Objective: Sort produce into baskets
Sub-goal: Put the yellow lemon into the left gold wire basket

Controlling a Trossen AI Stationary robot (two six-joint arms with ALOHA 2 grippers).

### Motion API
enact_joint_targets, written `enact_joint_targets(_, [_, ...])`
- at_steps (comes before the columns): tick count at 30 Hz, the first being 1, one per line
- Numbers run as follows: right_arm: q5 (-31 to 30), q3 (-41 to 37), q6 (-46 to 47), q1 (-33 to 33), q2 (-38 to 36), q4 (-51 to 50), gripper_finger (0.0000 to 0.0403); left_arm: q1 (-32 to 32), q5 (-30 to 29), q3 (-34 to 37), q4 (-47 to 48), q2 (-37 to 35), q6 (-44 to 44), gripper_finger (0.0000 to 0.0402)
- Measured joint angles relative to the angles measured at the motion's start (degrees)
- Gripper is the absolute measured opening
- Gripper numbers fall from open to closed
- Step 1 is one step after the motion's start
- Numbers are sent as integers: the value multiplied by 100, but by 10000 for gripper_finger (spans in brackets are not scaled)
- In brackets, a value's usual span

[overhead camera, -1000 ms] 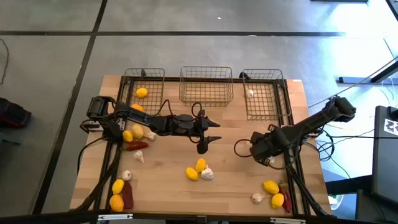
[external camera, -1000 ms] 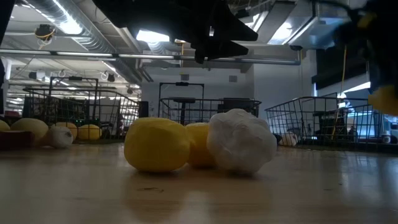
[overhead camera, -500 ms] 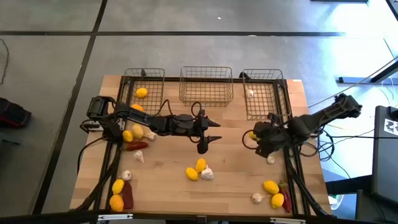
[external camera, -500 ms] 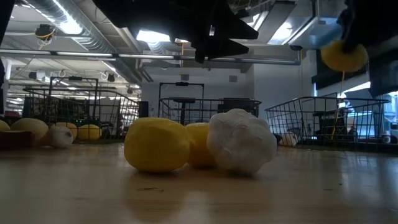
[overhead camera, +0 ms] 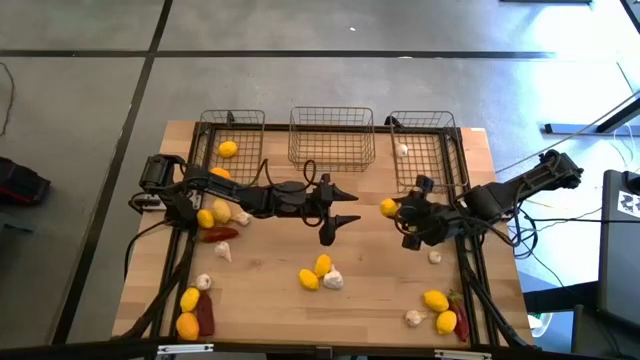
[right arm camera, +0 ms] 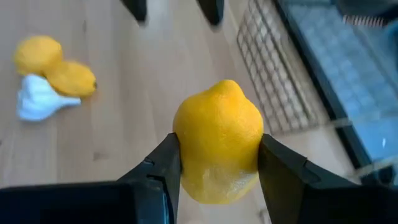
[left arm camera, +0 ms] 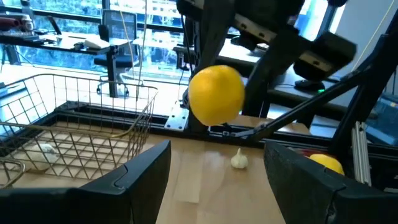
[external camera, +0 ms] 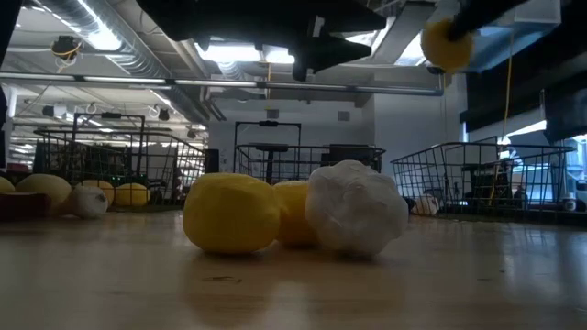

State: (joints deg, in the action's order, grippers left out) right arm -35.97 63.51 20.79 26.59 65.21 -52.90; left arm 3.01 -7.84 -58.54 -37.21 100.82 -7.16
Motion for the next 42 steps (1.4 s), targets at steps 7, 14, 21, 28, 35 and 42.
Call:
enact_joint_targets(7, [-15,0,-782,2,33,789,154,2,2,0,-32,0,-124,253])
enact_joint_targets(14, [-194,-2,-1644,2,342,1228,154,33,161,0,-286,0,-212,253])
enact_joint_targets(21, [-815,-4,-2367,0,740,1330,154,36,309,0,-286,0,-443,253])
enact_joint_targets(28, [-1020,-7,-2603,-86,1003,1677,154,29,117,0,-283,0,-617,253])
enact_joint_targets(35, [-997,-7,-2597,-343,1183,1833,154,15,-109,2,-243,0,-815,253])
enact_joint_targets(42, [-1020,-7,-3109,-385,1329,2407,154,0,-474,2,-158,0,-927,253])
